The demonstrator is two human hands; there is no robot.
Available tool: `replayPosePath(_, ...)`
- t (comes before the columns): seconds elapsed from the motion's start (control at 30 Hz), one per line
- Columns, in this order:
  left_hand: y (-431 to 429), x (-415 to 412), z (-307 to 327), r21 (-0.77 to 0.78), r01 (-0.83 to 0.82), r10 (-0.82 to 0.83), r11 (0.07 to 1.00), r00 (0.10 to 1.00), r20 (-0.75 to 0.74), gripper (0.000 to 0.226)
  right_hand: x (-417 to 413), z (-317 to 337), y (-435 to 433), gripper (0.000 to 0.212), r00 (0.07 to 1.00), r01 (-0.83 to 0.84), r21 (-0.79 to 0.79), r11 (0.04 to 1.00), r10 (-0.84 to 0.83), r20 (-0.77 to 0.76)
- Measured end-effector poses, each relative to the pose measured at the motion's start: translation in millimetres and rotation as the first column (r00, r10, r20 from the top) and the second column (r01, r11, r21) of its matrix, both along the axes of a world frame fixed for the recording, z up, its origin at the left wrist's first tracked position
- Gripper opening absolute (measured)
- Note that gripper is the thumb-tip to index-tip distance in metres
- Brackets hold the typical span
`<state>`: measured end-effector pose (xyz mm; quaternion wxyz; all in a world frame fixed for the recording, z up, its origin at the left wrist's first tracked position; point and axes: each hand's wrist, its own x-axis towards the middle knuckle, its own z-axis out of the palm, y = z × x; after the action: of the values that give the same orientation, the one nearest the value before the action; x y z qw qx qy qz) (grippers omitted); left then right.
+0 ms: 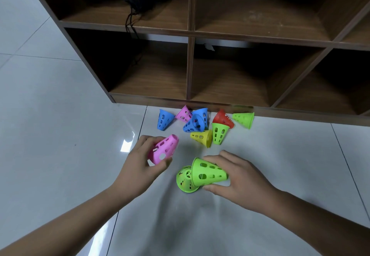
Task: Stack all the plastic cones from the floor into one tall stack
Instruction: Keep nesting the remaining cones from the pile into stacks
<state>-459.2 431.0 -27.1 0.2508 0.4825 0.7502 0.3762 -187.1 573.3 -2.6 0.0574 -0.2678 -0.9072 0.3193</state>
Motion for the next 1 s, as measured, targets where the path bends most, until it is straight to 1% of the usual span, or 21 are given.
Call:
replayPosePath(0.13,2.1,19.7,27.5,0.095,0.049,-0.064,0.994,0.984,0.168,0.047,-10.8,8.1,-8.9,0.053,0.999,-0.023,-0.102,0.994,0.019,-0.036)
replayPosePath(0.2,2.8,28.6,39.8,0.146,0.065,-0.099,0.987,0.965,0.242,0.048,-16.5,8.0,-12.0,0.045,0.999,-0.011,-0.16,0.987,0.002,-0.053)
replayPosePath(0.27,2.8,34.7,48.0,0.188,0.085,-0.133,0.979,0.957,0.257,0.049,-20.5,6.5,-14.0,0.041,0.997,0.037,-0.22,0.975,-0.051,-0.057)
replayPosePath(0.33,2.1,38.7,49.5,0.211,0.112,-0.164,0.971,0.955,0.248,0.05,-22.0,4.8,-14.4,0.042,0.995,0.073,-0.283,0.956,-0.09,-0.045)
replayPosePath(0.43,-0.3,42.9,39.8,0.18,0.154,-0.192,0.972,0.957,0.219,0.05,-20.2,-2.0,-8.6,0.041,0.995,0.082,-0.297,0.951,-0.094,-0.026)
replayPosePath(0.53,-3.9,44.0,18.5,0.08,0.257,-0.266,0.963,0.952,0.149,0.049,-12.5,-19.0,14.8,0.032,0.991,0.129,-0.235,0.963,-0.133,0.001)
replayPosePath(0.63,-6.2,38.7,-2.0,-0.03,0.366,-0.364,0.93,0.93,0.051,0.053,0.3,-43.7,53.3,0.027,0.973,0.231,-0.159,0.96,-0.224,0.062)
replayPosePath(0.73,-0.8,26.7,-10.7,-0.1,0.432,-0.434,0.896,0.901,0.0,0.056,11.5,-62.5,96.7,0.025,0.917,0.395,-0.117,0.911,-0.383,0.11)
replayPosePath(0.8,9.7,14.4,-13.1,-0.101,0.44,-0.446,0.892,0.893,-0.051,0.051,17.6,-69.5,124.2,0.024,0.861,0.504,-0.12,0.855,-0.487,0.145)
replayPosePath(0.87,25.0,-0.2,-15.6,-0.1,0.425,-0.434,0.9,0.895,-0.1,0.048,23.1,-73.6,148.7,0.024,0.812,0.571,-0.089,0.816,-0.546,0.208)
replayPosePath(0.93,41.3,-14.1,-18.4,-0.103,0.39,-0.401,0.915,0.907,-0.127,0.047,26.6,-73.8,167.4,0.024,0.787,0.587,-0.039,0.809,-0.558,0.261)
replayPosePath(1.0,56.7,-26.7,-21.5,-0.098,0.346,-0.358,0.933,0.923,-0.142,0.046,28.4,-71.6,179.9,0.025,0.775,0.596,-0.021,0.803,-0.568,0.278)
